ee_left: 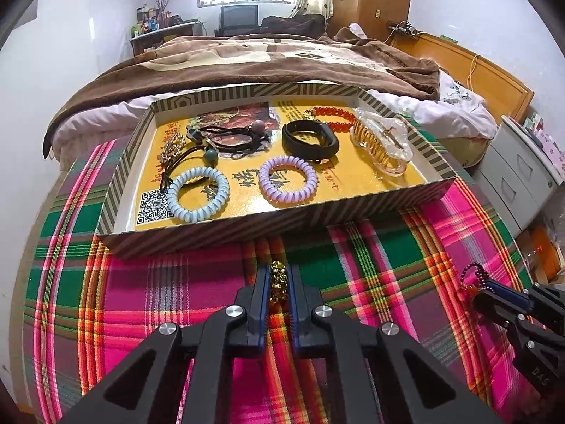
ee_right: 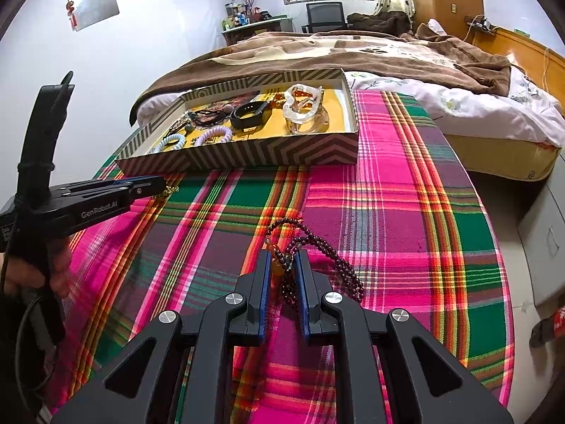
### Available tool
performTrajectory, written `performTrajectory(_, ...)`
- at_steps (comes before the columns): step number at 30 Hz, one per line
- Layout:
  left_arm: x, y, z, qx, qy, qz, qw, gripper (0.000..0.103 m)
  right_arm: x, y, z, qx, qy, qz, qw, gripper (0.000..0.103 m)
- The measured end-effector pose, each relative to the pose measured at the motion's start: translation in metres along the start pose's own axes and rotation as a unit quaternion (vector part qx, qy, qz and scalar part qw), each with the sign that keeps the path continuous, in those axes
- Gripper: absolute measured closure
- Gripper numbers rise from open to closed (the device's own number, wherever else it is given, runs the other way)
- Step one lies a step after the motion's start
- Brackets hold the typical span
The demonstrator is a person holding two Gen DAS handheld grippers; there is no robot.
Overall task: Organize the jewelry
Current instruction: 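Grasp the gold knot brooch with the left gripper while the right holds the beads, then carry the bead strand and gold brooch over the tray with both grippers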
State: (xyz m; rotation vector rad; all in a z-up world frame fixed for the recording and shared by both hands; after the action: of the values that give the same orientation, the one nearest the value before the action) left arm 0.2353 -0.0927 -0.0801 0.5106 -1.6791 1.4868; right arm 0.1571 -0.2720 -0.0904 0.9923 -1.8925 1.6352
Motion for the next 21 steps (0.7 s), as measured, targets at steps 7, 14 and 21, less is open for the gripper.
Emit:
performTrajectory(7,0.018,-0.004,0.005,0.0,0.009,0.016,0.9998,0.094,0.011,-0.004,-0.003,0.003,0.002,0.014,1.0,0.089)
performTrajectory(14,0.04,-0.012,0.005,-0.002,0.014,0.039,0.9991,0.094,0.023,-0.015,-0.005,0.006,0.005,0.033,0.999,0.089)
performTrajectory(21,0.057,-0.023,0.002,0.0,0.023,0.057,0.9981,0.094,0.032,-0.029,-0.015,0.014,0.001,0.049,0.999,0.089)
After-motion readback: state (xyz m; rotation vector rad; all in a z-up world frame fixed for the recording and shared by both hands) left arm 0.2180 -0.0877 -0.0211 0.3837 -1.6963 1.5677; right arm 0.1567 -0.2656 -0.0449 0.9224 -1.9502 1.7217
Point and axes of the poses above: each gripper's, at about its wrist camera, not at the fingertips, and x roughly against the way its jaws point, z to its right, y to its underside, the point moved 7 cm from there along -x, roughly the way its jaws point, and after that the axes turned 2 degrees about -x, right-handed, at the moved point
